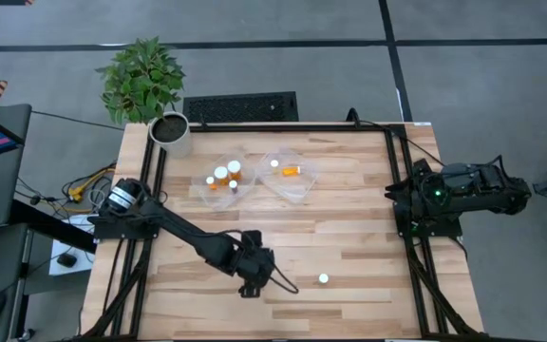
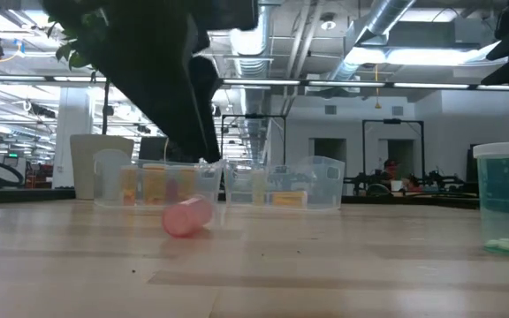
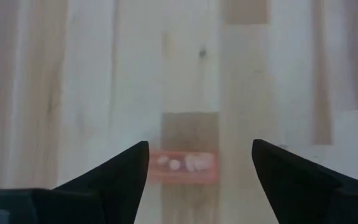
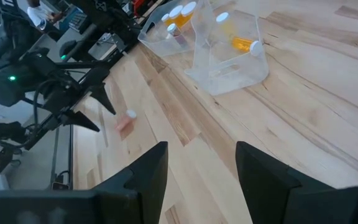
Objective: Pick and place medicine bottles into bin by pill shape (circle, oval)
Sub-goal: Put the small pink tablet bottle into the right transparent bin
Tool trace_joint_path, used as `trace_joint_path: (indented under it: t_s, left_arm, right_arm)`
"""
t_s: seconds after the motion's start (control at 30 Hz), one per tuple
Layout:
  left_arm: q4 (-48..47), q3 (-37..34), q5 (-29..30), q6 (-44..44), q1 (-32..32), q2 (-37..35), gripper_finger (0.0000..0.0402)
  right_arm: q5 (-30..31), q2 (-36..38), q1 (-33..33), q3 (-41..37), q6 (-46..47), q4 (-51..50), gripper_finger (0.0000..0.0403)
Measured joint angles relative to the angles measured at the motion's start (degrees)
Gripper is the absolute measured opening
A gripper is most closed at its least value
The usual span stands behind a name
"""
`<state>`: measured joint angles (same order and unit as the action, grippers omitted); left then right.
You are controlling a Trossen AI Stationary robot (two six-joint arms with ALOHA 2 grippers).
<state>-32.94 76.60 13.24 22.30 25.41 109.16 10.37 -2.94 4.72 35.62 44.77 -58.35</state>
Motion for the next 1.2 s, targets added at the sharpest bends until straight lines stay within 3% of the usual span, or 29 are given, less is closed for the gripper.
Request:
trace_joint_path:
  t_s: [0.1,0.33,0.47,1.0,1.2]
  left_arm:
    - [-2.34,0.0,-0.59,7.92,-1.33,0.0,0.0271]
    - [-9.33,0.0,2.69,36.84,-2.33,0.0,0.0271]
    - [-9.47,0.0,3.58,44.55,-1.58,0.03,0.0271]
    - [-3.46,0.33,0.24,49.67,-1.09,6.82,0.0269]
    - [-4.28,0.51,-0.22,49.91,-1.16,6.88,0.0219]
  right_arm:
    - [0.0,-0.02,0.01,0.0,-0.02,0.0,0.0201]
    - [0.0,-0.02,0.0,0.0,-0.06,0.0,0.0201]
    - [0.0,0.0,-0.01,0.0,-0.22,0.0,0.0201]
    - [0.0,0.0,0.05,-0.02,-0.24,-1.31,0.0201]
    - [0.0,-0.01,0.05,-0.02,-0.24,-1.29,0.0201]
